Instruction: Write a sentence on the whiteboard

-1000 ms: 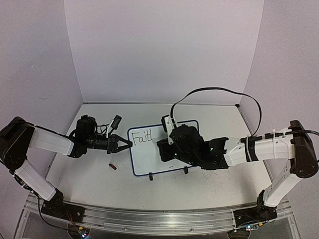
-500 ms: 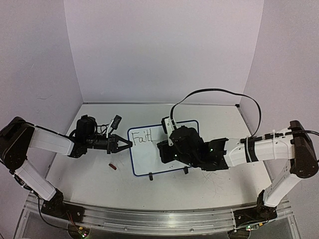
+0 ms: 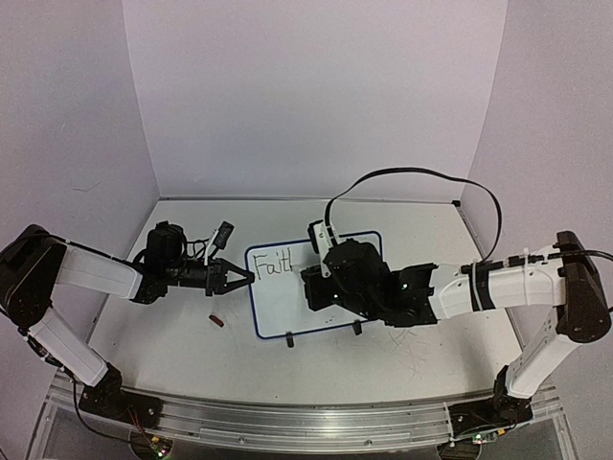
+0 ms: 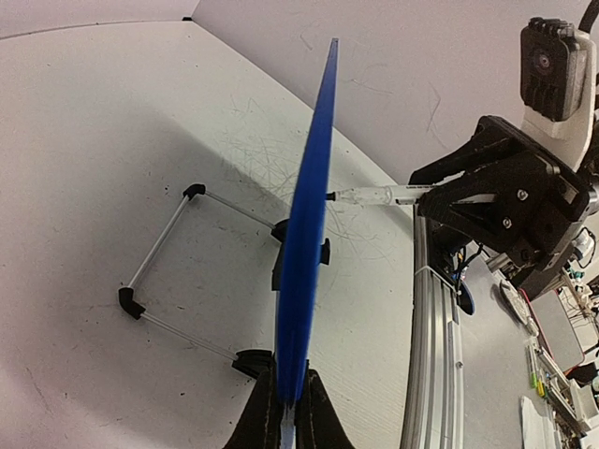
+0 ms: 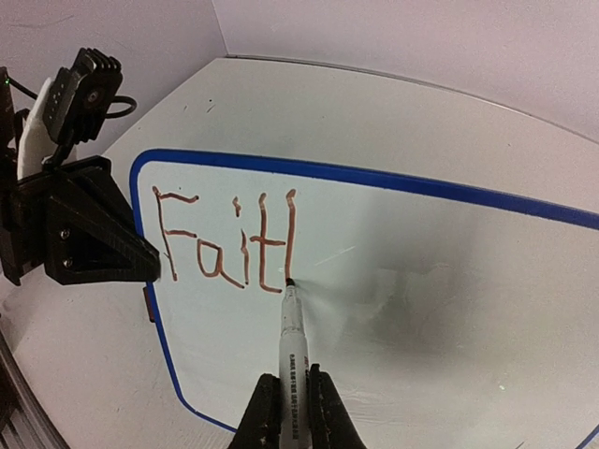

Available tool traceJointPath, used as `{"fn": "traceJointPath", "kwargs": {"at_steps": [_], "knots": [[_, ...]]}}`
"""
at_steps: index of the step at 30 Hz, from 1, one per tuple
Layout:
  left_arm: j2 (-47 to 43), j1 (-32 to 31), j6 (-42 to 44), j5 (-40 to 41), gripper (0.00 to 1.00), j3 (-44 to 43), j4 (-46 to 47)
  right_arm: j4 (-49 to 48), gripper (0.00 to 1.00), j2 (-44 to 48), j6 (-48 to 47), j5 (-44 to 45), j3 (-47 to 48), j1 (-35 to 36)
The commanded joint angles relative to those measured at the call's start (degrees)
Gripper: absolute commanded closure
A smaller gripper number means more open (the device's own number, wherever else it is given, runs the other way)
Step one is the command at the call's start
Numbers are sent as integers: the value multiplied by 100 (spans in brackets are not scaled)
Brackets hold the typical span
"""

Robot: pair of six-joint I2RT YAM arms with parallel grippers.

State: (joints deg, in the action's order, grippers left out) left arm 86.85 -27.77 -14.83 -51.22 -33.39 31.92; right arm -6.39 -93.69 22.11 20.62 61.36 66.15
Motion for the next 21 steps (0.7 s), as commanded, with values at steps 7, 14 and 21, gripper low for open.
{"fn": "traceJointPath", "kwargs": {"at_steps": [7, 14, 21], "knots": [[-177, -42, 80, -111, 100, -151, -103, -118, 100, -99, -119, 378, 313, -99], [-193, -42, 77, -112, 100, -151, -108, -134, 100, -96, -113, 458, 336, -124], [-195, -43, 85, -106, 100, -159, -114, -27, 100, 41, 52, 648, 215, -122]]}}
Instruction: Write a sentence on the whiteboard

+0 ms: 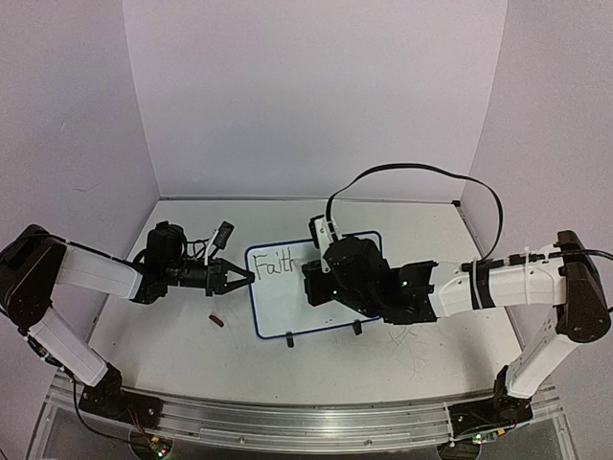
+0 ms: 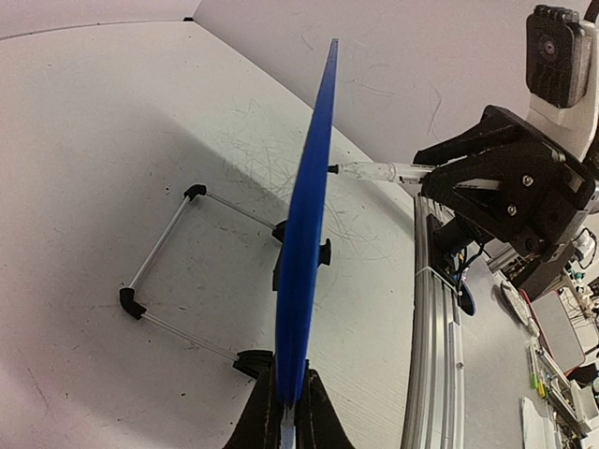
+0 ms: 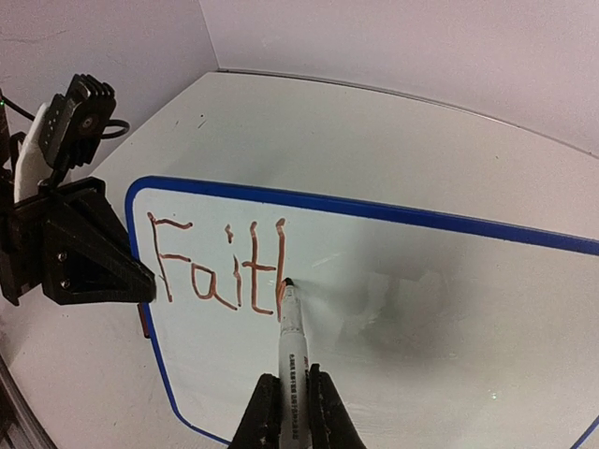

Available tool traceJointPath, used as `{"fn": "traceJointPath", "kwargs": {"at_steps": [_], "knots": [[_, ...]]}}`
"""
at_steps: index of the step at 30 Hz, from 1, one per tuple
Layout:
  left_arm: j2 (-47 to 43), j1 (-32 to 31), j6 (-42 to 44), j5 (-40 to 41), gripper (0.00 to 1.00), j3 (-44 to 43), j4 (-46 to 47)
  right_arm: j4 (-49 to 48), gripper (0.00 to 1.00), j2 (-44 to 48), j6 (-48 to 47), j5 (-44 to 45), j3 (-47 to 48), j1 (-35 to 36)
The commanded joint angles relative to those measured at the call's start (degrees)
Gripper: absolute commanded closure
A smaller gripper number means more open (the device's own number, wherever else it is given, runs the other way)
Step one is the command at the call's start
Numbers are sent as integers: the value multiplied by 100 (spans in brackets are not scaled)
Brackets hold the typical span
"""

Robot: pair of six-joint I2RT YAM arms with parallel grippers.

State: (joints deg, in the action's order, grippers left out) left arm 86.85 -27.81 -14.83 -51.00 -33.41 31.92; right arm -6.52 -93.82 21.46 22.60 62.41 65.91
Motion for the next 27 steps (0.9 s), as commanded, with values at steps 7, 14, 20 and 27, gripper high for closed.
{"fn": "traceJointPath", "kwargs": {"at_steps": [7, 14, 20, 27], "knots": [[-195, -40, 77, -125, 100, -157, -118, 143, 100, 175, 298, 368, -40, -100], [-203, -40, 77, -125, 100, -157, -125, 227, 100, 250, 478, 269, -188, -94], [-199, -49, 77, -121, 100, -161, -136, 247, 100, 232, 578, 104, -281, -85], [-176, -52, 94, -122, 100, -166, -134, 331, 100, 232, 640, -22, -371, -83]]}}
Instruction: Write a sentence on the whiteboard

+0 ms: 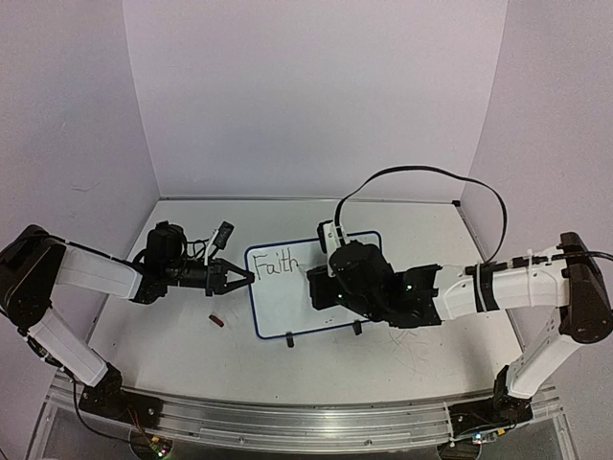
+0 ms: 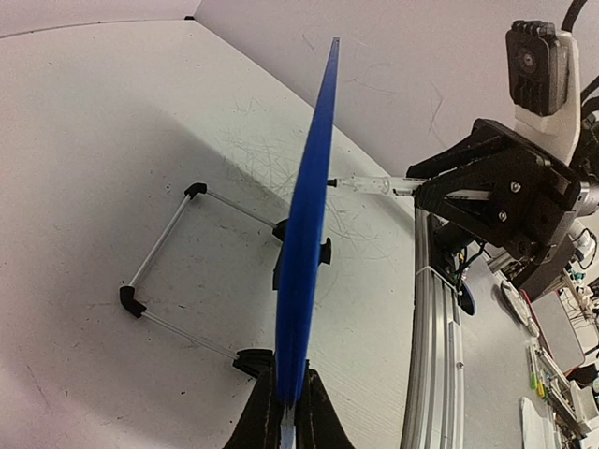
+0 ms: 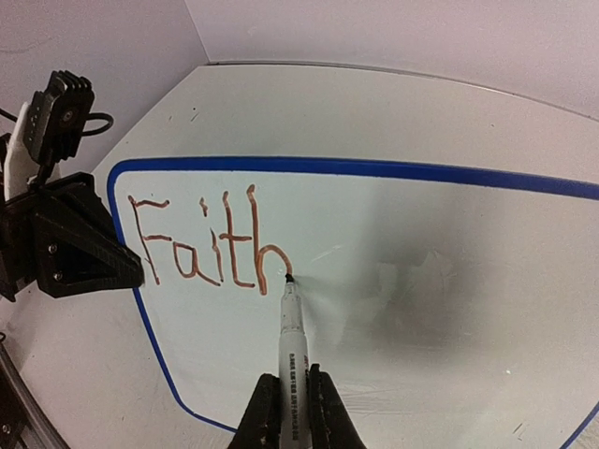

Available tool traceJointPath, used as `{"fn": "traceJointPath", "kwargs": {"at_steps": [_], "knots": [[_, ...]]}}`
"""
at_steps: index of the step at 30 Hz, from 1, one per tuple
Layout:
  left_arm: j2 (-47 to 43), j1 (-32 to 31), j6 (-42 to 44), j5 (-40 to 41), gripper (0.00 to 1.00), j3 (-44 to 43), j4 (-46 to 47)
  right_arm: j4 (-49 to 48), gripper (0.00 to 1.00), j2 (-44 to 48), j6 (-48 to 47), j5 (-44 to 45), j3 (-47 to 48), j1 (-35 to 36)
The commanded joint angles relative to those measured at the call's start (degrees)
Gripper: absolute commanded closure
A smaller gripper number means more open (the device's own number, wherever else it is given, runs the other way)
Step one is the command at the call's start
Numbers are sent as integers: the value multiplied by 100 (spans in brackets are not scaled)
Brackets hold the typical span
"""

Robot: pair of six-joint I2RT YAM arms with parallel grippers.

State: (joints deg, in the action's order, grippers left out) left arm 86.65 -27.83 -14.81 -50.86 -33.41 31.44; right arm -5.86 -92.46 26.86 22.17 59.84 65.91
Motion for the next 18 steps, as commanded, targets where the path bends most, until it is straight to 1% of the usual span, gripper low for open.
{"fn": "traceJointPath", "kwargs": {"at_steps": [1, 6, 8, 11, 13, 15, 18], "knots": [[-157, -47, 92, -132, 100, -166, -86, 282, 100, 101, 100, 19, -122, -82], [-146, -48, 101, -126, 100, -175, -94, 339, 100, 297, 25, -1, -138, -83], [-137, -48, 103, -125, 100, -175, -94, 100, 100, 697, -138, -158, -313, -59], [-138, -47, 109, -94, 100, -172, -96, -638, 100, 1446, -413, -426, -811, -56], [-138, -47, 121, -77, 100, -166, -97, -816, 100, 1771, -637, -449, -1001, -67], [-132, -47, 134, -64, 100, -165, -107, -852, 100, 1856, -857, -456, -1102, -88], [-124, -47, 117, -66, 100, -186, -107, -703, 100, 1878, -901, -541, -1124, -104]]}}
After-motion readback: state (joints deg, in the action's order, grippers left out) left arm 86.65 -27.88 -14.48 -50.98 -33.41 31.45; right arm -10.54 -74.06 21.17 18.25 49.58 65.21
